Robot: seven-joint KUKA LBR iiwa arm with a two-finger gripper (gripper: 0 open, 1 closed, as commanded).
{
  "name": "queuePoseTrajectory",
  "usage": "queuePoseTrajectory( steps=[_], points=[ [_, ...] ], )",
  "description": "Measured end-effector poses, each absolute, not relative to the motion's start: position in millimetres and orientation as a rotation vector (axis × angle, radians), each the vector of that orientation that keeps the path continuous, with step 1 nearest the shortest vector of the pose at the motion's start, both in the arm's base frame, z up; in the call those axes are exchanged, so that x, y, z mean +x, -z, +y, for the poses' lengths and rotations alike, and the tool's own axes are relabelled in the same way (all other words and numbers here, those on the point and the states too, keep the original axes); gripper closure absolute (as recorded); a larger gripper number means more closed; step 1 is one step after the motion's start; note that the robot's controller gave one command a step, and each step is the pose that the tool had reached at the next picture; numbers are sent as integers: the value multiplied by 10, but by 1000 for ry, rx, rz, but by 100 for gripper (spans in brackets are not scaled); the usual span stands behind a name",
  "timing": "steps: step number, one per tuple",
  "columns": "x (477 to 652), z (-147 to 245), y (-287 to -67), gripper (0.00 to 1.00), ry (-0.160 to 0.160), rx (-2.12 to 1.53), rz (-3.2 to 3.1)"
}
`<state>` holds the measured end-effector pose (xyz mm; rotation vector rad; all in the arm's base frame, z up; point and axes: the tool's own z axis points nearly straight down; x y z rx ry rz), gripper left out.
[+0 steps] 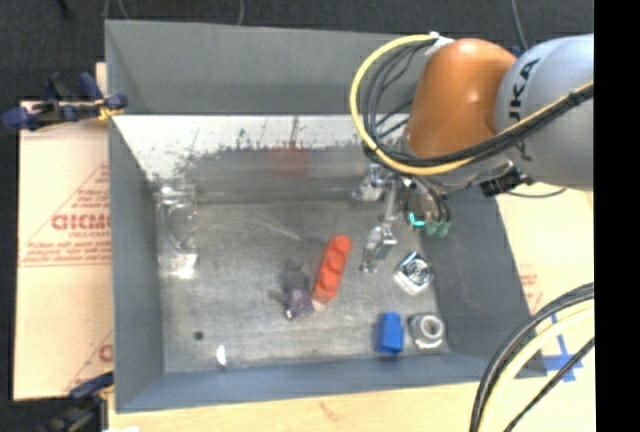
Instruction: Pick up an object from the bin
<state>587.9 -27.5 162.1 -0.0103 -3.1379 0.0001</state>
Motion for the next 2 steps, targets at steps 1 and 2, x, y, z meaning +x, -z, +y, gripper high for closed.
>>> queuePoseTrajectory(
  steps=[1,2],
  points=[
    [5970,-150,-732,0,-3,244,-3141],
    [5990,-152,-773,100,-5,244,-3148]
  ],
)
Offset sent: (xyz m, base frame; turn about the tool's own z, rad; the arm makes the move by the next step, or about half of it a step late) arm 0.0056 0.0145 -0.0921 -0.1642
